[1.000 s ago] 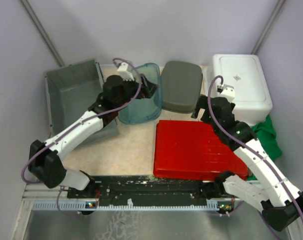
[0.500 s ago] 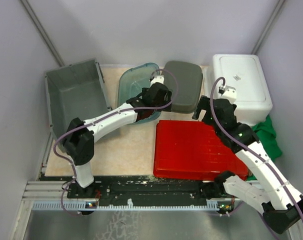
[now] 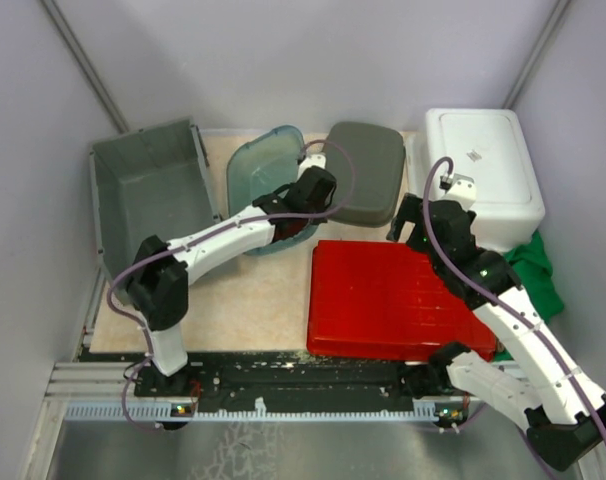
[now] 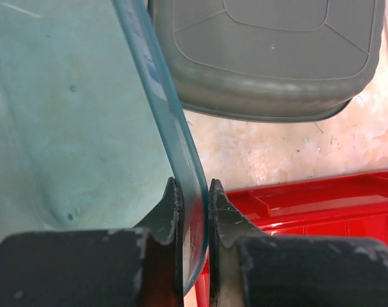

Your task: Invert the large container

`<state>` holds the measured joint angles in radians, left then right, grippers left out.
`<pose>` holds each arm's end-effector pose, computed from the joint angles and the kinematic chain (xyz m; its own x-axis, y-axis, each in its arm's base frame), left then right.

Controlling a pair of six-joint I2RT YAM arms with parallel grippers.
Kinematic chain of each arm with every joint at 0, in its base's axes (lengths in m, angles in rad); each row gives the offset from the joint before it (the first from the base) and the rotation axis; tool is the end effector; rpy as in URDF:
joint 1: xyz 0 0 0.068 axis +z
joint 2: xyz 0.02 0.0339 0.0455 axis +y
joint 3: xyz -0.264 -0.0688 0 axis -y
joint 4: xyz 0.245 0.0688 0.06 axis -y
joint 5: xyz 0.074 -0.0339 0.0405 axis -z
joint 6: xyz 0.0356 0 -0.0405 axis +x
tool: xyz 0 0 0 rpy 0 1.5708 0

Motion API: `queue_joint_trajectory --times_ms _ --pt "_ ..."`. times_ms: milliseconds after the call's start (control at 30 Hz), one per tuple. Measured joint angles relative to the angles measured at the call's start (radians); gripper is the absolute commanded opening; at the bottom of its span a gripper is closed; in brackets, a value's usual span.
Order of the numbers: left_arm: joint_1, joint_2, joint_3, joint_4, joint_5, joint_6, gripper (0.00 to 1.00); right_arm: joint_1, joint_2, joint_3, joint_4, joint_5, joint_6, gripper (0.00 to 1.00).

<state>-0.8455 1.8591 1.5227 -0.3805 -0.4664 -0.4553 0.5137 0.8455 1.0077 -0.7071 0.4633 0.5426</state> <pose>0.2945 -0.3081 0.2729 -0.5865 0.0695 -0.8070 0.2067 0.9762 -0.0661 0.1537 0.0684 0.3550 -0.4417 0.2812 -0.8520 0.1417 0.9596 0.2432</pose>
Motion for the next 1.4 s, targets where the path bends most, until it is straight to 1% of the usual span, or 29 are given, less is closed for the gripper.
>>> queue_joint_trajectory --times_ms 67,167,233,300,333,367,400,433,500,600,667,800,967,1200,1300,1367,1400 --pt "0.005 -0.029 0.002 -0.017 0.001 -0.003 0.0 0.0 0.001 0.0 0.0 0.0 0.0 0.99" --pt "0.036 -0.089 0.001 -0.008 0.063 0.0 0.0 0.0 0.001 0.0 0.0 -0.001 0.0 0.99" --pt "0.075 -0.146 -0.008 0.016 0.138 -0.02 0.0 0.0 0.001 0.0 0.0 0.0 0.0 0.99" --pt "0.135 -0.224 -0.053 0.072 0.244 -0.053 0.0 0.0 0.002 0.0 0.001 -0.001 0.0 0.98" --pt "0.17 -0.263 -0.086 0.109 0.299 -0.073 0.0 0.0 0.002 0.0 0.002 -0.001 0.0 0.98" --pt "0.235 -0.328 -0.149 0.177 0.398 -0.113 0.0 0.0 0.002 0.0 0.002 -0.001 0.0 0.99" --pt "0.238 -0.332 -0.153 0.18 0.405 -0.115 0.0 0.0 0.003 0.0 0.003 -0.001 0.0 0.99" --pt "0.286 -0.368 -0.2 0.24 0.477 -0.154 0.0 0.0 0.005 0.0 0.003 -0.001 0.0 0.99" --pt "0.349 -0.408 -0.268 0.319 0.566 -0.206 0.0 0.0 0.008 0.0 0.003 -0.001 0.0 0.98" --pt "0.433 -0.428 -0.372 0.461 0.715 -0.31 0.0 0.0 0.013 0.0 0.003 -0.002 0.0 0.98" --pt "0.463 -0.426 -0.434 0.548 0.797 -0.382 0.0 0.0 0.015 0.0 0.003 -0.002 0.0 0.98" --pt "0.484 -0.41 -0.529 0.729 0.93 -0.515 0.0 0.0 0.016 0.0 0.003 -0.002 0.0 0.99" --pt "0.5 -0.386 -0.621 0.971 1.005 -0.673 0.0 0.0 0.016 0.0 0.003 -0.002 0.0 0.98" --pt "0.557 -0.295 -0.789 1.426 1.036 -0.95 0.0 0.0 0.012 0.0 0.002 -0.002 0.0 0.98" --pt "0.581 -0.262 -0.847 1.565 1.035 -1.03 0.0 0.0 0.012 0.0 0.002 -0.002 0.0 0.98" --pt "0.595 -0.254 -0.877 1.621 1.032 -1.06 0.0 0.0 0.012 0.0 0.002 -0.002 0.0 0.98" --pt "0.603 -0.254 -0.892 1.639 1.032 -1.072 0.03 0.0 0.012 0.0 0.002 -0.002 0.0 0.98"
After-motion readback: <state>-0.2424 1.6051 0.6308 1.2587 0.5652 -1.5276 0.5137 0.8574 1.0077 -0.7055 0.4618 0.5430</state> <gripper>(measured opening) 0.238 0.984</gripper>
